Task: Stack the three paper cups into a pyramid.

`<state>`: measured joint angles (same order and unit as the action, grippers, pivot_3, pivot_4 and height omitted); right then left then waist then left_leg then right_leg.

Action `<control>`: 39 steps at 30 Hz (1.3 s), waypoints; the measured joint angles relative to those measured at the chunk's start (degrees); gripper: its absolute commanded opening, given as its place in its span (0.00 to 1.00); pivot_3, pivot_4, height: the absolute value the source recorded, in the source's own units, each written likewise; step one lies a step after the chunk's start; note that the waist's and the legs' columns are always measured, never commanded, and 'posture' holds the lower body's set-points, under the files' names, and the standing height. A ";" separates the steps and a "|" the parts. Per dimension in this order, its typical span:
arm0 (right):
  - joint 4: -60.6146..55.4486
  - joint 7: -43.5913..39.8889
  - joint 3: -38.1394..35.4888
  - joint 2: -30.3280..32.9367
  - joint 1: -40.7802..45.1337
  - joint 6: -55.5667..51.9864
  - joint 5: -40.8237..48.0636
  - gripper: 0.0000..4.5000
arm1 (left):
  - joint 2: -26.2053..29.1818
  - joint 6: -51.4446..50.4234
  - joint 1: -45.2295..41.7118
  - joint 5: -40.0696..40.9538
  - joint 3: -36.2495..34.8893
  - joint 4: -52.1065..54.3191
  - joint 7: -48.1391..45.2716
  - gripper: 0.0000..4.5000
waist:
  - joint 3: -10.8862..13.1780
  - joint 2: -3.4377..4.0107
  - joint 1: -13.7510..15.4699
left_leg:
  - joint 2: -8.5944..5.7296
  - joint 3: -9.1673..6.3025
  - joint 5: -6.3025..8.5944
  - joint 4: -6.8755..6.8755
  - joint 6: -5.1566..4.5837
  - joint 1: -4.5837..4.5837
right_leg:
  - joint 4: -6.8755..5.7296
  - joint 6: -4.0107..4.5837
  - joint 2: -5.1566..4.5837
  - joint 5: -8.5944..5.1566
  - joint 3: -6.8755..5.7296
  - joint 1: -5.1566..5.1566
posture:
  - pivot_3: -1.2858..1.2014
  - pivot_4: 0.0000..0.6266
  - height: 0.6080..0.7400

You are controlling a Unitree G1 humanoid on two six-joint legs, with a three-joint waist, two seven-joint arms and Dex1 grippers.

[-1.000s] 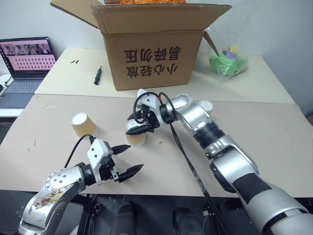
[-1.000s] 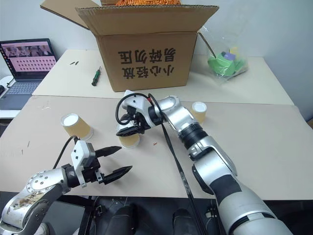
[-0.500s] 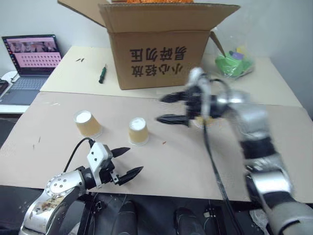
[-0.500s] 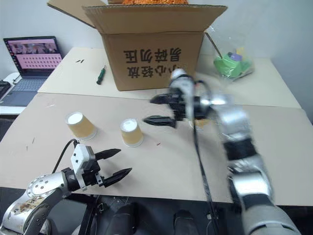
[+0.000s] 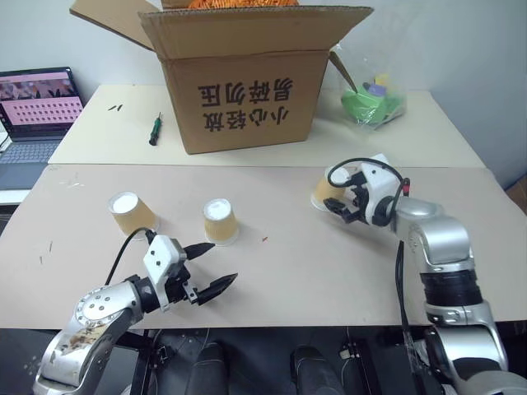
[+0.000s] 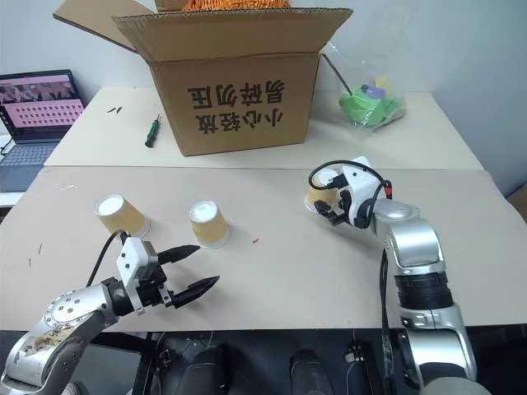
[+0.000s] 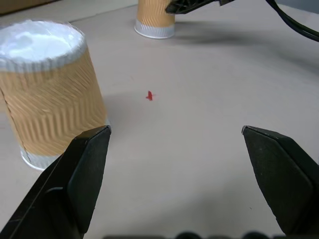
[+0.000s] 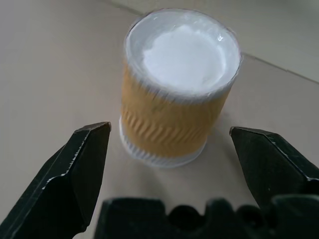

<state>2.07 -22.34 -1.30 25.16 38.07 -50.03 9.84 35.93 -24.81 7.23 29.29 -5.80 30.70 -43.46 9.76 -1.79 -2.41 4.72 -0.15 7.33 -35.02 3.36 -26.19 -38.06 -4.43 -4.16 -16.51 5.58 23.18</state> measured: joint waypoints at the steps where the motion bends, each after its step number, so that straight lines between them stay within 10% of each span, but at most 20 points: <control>1: 1.72 0.98 -0.34 -0.63 1.21 0.76 -0.08 1.00 | 0.01 0.02 0.01 -0.02 -0.04 -0.08 0.01 1.00 | 0.00 0.00 0.01 | 0.00 0.00 0.01 0.00 -0.01 0.00 | 0.00 0.00 -0.01 0.00 0.00 0.00 | 0.52 0.24 0.70; 15: 16.60 4.21 -2.07 -2.62 8.56 8.58 -0.65 1.00 | 0.02 -0.28 0.51 0.03 -0.06 1.05 1.50 1.00 | 0.01 0.02 0.08 | -0.02 -0.01 0.01 0.05 -0.01 -0.02 | 0.01 0.00 -0.03 -0.01 -0.03 0.01 | 0.52 0.24 0.70; 21: 17.27 3.80 -2.02 -2.62 9.13 10.22 -0.65 0.63 | 0.02 -0.34 0.65 0.03 -0.12 1.05 1.70 1.00 | 0.01 0.02 -0.01 | -0.02 -0.01 0.01 0.04 -0.01 -0.02 | 0.00 0.00 -0.03 -0.01 -0.03 0.01 | 0.52 0.24 0.70; 26: 16.68 1.22 -1.51 -2.59 9.15 11.16 -0.47 0.60 | 0.02 -0.34 1.70 0.03 -0.14 1.05 1.75 1.00 | 0.02 0.03 -0.06 | -0.02 0.00 0.01 0.06 -0.01 -0.02 | 0.00 0.00 -0.03 -0.01 -0.02 0.03 | 0.52 0.24 0.70; 39: -4.01 -40.00 15.52 7.48 9.91 15.47 8.95 0.60 | 0.05 -0.23 1.65 -0.02 -0.12 1.01 1.46 1.00 | 0.07 0.09 0.01 | 0.00 -0.02 0.02 -0.02 -0.02 0.04 | 0.00 -0.01 -0.02 -0.05 -0.05 -0.03 | 0.52 0.24 0.70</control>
<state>-1.94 -62.34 14.22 32.64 47.97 -34.56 18.79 35.98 -25.03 8.88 29.27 -5.92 31.71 -42.01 9.82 -1.70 -2.40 4.72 -0.17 7.35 -35.04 3.33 -26.15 -38.06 -4.44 -4.18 -16.56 5.53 23.15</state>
